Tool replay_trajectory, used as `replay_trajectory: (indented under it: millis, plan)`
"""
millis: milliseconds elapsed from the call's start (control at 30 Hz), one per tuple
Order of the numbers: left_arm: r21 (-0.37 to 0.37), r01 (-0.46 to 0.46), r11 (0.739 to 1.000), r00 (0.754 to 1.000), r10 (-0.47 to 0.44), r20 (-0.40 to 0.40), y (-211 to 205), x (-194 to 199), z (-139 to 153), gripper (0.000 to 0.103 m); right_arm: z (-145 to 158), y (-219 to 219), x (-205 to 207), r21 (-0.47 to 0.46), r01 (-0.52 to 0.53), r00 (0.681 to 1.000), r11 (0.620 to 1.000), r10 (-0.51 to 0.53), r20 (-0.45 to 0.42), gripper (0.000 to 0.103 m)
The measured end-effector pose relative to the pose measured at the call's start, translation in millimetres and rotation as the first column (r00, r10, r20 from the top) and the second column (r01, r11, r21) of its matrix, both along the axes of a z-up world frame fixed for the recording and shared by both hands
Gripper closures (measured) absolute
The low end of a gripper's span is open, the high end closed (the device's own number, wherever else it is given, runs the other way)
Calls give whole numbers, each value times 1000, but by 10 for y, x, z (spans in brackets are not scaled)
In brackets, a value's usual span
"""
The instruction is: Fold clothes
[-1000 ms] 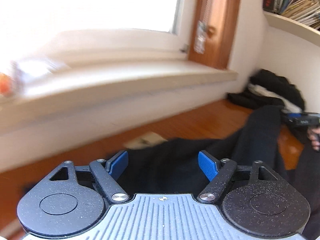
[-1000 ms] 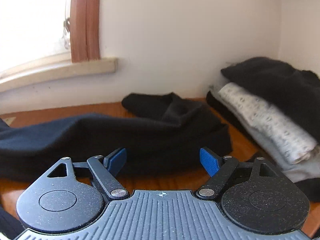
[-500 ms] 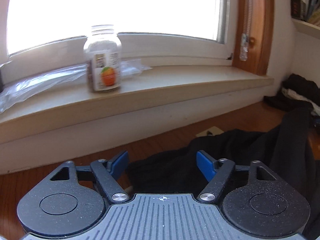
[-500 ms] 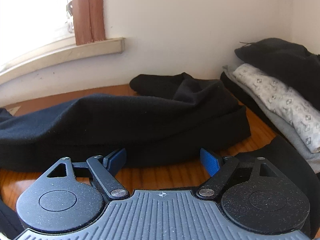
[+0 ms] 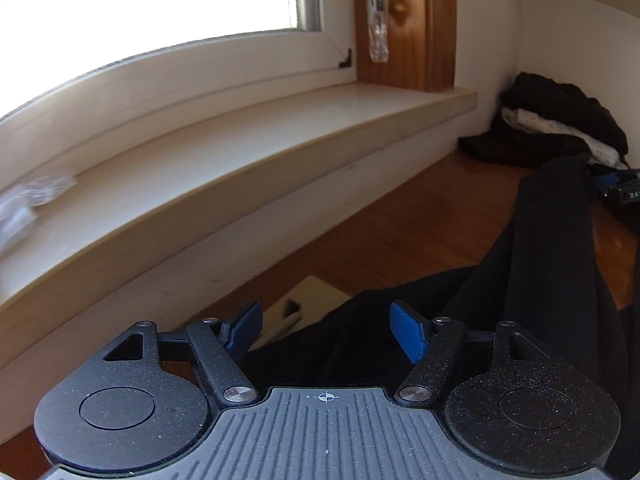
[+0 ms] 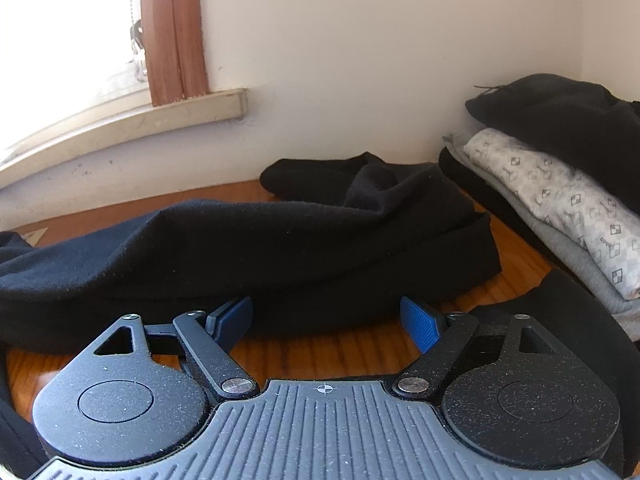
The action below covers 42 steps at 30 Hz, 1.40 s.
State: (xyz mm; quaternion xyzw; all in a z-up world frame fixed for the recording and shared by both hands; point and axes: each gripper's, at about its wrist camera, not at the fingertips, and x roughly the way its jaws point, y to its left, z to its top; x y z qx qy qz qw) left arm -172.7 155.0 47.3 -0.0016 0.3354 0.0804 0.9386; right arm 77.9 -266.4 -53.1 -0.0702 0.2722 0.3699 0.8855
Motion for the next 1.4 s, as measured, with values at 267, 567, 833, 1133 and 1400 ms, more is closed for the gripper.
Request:
replay_trajectory:
  millis: [267,567,833,1133,1400]
  plan:
    - [40,45,998,997,-43,-59,-188,114,-158,92,-7,-44,6,22,-10,1000,1000,10,0,22]
    - [75,-239,968,965,228,126,125,-317,192,93,11,-102,14,64,-12,1000,998,12,-6,22]
    - [58,-85,995,989,77,127,-440,-234,331,39,10,-83,8,55,-11,1000,998,11,-5,22]
    - [59,190,980,977,-194,87,-1694,306,238,12,15,-139,31,91,6,1000,996,-4,-15,22]
    - [150,194,969,976,-207,73,-2328,876,-86,3,26,-209,62,139,24,999,990,-19,-33,22]
